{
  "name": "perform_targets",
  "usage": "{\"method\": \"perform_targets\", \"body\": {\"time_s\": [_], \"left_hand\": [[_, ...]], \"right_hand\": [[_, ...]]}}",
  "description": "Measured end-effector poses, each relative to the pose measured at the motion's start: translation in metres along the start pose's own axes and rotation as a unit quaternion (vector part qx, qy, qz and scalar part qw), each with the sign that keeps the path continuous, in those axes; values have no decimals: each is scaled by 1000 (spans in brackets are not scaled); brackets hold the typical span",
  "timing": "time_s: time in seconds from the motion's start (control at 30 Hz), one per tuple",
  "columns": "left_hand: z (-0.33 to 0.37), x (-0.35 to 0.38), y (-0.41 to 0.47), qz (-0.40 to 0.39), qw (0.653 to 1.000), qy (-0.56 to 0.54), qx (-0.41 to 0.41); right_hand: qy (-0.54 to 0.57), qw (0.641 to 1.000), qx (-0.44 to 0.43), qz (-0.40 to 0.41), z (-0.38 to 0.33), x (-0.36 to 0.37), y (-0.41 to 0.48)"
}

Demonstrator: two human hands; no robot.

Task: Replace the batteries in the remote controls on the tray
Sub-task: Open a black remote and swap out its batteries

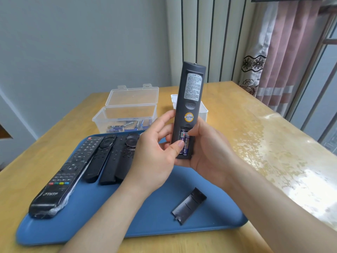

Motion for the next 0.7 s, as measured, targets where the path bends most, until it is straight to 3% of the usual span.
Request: {"method": "perform_targets", "body": {"time_s": [0.27, 0.4, 0.57, 0.63, 0.7], "left_hand": [[7, 7, -4, -3, 997, 62, 39], [14, 9, -6, 10, 980, 176, 89], [12, 5, -5, 72, 936, 337, 73], [13, 3, -5, 95, 951, 290, 52], [17, -3, -2, 111, 986, 122, 22]], "right_hand": [[11, 999, 28, -21, 5, -8, 2], [57, 998, 9, -16, -1, -9, -1], [54, 998, 13, -14, 1, -9, 1], [44, 999, 18, -11, -1, -8, 1], [40, 999, 31, 3, -2, -9, 0]]}}
Point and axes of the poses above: each hand's wrist, its own y-axis towards the middle knuckle, its own x-axis out of the palm, z = x × y, the point moved 5 cm from there along y, towards the middle knuckle, and after that the axes turned 8 degrees about -z, right-handed, at the moved point
